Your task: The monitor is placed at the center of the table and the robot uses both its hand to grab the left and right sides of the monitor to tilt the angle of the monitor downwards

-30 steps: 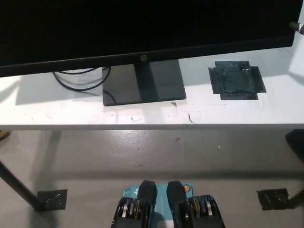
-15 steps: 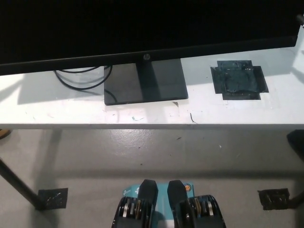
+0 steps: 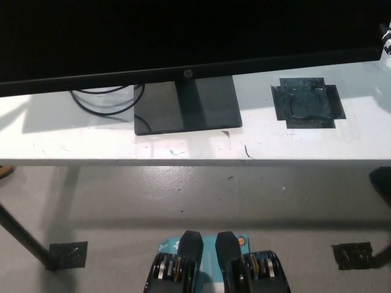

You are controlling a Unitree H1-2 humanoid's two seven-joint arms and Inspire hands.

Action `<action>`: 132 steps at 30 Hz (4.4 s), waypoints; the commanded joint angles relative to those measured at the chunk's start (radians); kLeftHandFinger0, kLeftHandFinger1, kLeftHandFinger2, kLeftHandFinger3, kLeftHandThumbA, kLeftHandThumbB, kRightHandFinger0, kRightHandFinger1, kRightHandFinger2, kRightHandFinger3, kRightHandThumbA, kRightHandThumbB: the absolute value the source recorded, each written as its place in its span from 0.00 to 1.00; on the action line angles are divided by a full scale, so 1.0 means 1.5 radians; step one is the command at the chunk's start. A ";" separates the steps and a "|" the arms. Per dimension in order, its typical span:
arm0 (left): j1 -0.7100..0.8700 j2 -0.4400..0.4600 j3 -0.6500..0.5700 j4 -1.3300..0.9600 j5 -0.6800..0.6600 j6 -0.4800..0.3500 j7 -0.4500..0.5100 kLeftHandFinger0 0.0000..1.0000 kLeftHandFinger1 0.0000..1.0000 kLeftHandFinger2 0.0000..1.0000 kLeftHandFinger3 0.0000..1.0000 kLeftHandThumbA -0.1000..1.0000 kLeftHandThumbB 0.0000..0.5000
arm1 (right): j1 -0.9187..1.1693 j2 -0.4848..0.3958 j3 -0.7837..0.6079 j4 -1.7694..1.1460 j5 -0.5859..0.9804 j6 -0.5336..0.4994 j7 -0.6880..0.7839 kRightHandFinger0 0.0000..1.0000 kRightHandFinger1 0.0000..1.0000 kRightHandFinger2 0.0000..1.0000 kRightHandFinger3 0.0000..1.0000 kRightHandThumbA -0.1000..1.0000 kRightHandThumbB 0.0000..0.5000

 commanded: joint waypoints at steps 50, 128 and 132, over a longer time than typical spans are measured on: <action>-0.387 -0.098 -0.538 0.251 0.467 -0.062 0.307 1.00 1.00 1.00 1.00 0.61 1.00 | -0.305 -0.039 0.582 0.112 -0.567 -0.190 -0.296 1.00 1.00 1.00 1.00 0.45 1.00; 0.606 -0.237 -0.078 -0.901 -0.142 -0.030 0.207 1.00 1.00 1.00 1.00 1.00 0.65 | 0.638 0.205 0.286 -0.899 -0.350 -0.331 -0.400 1.00 1.00 1.00 1.00 1.00 0.70; 0.613 -0.327 -0.102 -0.724 -0.099 -0.131 0.216 1.00 1.00 1.00 1.00 1.00 0.61 | 0.641 0.253 0.318 -0.692 -0.369 -0.331 -0.473 1.00 1.00 1.00 1.00 1.00 0.71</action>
